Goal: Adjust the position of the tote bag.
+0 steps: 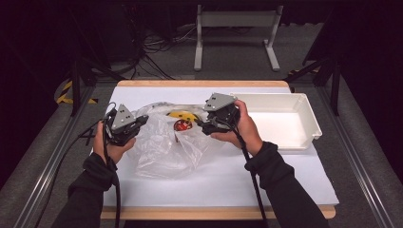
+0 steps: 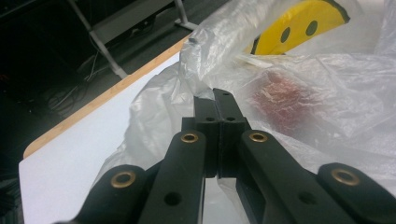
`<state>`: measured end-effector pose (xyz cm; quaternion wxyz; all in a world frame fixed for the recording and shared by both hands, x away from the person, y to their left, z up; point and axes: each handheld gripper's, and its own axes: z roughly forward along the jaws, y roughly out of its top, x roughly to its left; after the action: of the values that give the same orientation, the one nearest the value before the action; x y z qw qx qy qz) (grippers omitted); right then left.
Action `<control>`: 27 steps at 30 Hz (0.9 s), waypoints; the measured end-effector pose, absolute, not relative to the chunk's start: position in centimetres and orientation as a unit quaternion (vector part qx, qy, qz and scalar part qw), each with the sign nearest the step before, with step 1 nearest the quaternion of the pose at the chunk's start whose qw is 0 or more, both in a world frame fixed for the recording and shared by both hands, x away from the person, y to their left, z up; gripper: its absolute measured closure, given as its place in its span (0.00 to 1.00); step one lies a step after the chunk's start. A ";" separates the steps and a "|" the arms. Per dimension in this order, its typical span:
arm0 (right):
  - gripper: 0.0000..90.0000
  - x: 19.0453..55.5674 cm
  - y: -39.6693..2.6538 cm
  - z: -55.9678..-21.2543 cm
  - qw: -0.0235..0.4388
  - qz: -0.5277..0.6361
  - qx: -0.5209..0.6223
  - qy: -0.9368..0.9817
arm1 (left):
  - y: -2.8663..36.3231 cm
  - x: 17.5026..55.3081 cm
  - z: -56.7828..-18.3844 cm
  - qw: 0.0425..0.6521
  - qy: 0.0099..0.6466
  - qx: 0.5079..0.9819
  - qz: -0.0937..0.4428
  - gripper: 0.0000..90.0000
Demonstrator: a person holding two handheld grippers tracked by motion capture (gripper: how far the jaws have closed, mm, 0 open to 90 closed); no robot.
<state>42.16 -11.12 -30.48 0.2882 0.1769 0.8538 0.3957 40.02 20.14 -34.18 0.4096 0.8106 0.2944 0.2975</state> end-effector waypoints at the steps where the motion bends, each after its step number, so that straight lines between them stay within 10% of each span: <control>1: 0.52 41.8 -11.2 -30.2 0.283 0.406 0.173 0.852 | 20.1 40.0 -34.2 0.408 0.295 0.811 0.297 1.00; 13: 0.87 38.7 -10.9 -29.4 0.260 0.441 0.139 0.848 | 19.5 40.4 -34.3 0.400 0.296 0.815 0.296 1.00; 27: 0.63 40.4 -5.3 -34.7 0.200 0.298 0.144 0.922 | 19.5 40.1 -33.3 0.409 0.290 0.809 0.307 1.00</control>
<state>40.44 -5.27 -34.69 0.1995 0.1444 0.9223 0.2978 40.10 19.49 -33.32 0.4093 0.8088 0.2900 0.3068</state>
